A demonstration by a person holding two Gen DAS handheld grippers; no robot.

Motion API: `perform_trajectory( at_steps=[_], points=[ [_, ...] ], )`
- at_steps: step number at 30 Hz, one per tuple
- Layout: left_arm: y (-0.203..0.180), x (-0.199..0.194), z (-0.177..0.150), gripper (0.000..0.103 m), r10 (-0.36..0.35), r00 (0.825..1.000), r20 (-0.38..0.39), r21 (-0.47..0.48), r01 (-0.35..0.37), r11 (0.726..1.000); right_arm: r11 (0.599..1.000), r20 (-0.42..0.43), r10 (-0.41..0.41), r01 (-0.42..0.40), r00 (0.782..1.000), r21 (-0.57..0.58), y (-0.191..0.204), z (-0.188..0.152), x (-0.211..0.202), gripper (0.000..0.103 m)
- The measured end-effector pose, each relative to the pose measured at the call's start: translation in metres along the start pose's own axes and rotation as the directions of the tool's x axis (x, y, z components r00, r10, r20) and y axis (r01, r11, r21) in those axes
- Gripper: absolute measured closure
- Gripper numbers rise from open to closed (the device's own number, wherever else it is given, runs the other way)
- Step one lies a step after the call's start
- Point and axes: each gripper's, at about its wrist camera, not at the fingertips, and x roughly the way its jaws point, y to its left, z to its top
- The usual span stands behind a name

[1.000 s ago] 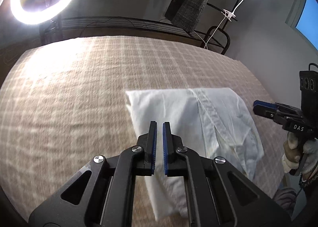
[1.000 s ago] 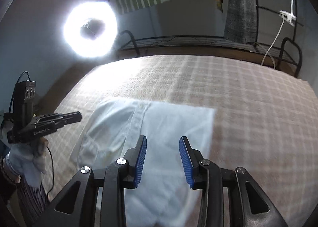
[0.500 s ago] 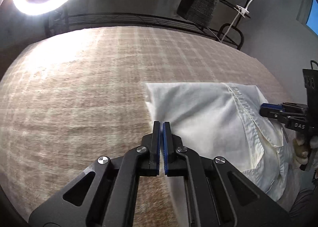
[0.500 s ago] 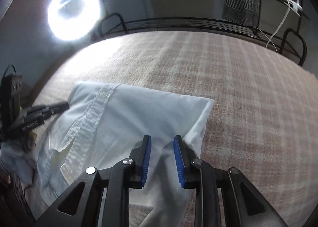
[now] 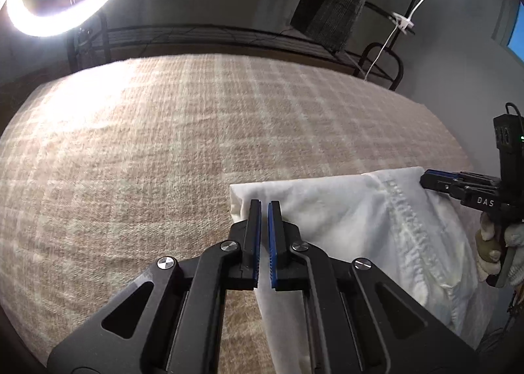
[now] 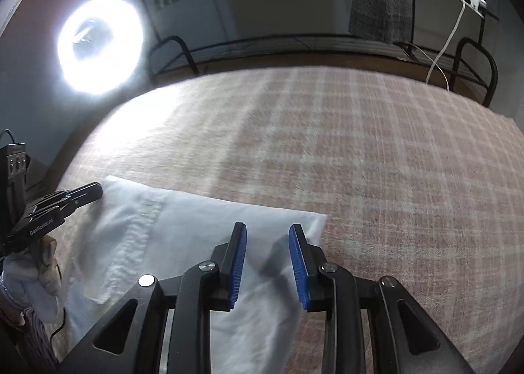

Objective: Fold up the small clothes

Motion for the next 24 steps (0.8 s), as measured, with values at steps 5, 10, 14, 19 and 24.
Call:
perform_trajectory(
  at_steps=[5,10,14,19,24],
  points=[
    [0.013,0.015,-0.002,0.101,0.041,0.999,-0.019,-0.051,-0.042,0.998,0.999,-0.018,-0.038,0.039,0.999,0.027,-0.015,-0.002,0.014,0.075],
    [0.027,0.0,-0.012,0.101,0.058,0.998,-0.035,-0.066,-0.06,0.996,0.992,-0.038,-0.104,0.106,0.994,0.061,-0.029,0.002,0.011,0.075],
    [0.049,-0.03,-0.022,0.101,0.023,0.999,-0.024,-0.134,-0.026,0.991,0.992,-0.002,-0.07,0.07,0.998,0.103,-0.034,0.0,-0.012,0.072],
    [0.062,-0.062,-0.031,0.098,-0.047,0.999,-0.012,-0.218,0.043,0.975,0.99,0.031,0.015,-0.02,0.999,0.142,-0.038,-0.014,-0.047,0.057],
    [0.063,-0.077,-0.05,0.059,-0.17,0.985,-0.023,-0.317,0.154,0.936,0.966,0.054,0.145,-0.153,0.988,0.21,-0.042,-0.04,-0.077,0.04]
  ],
)
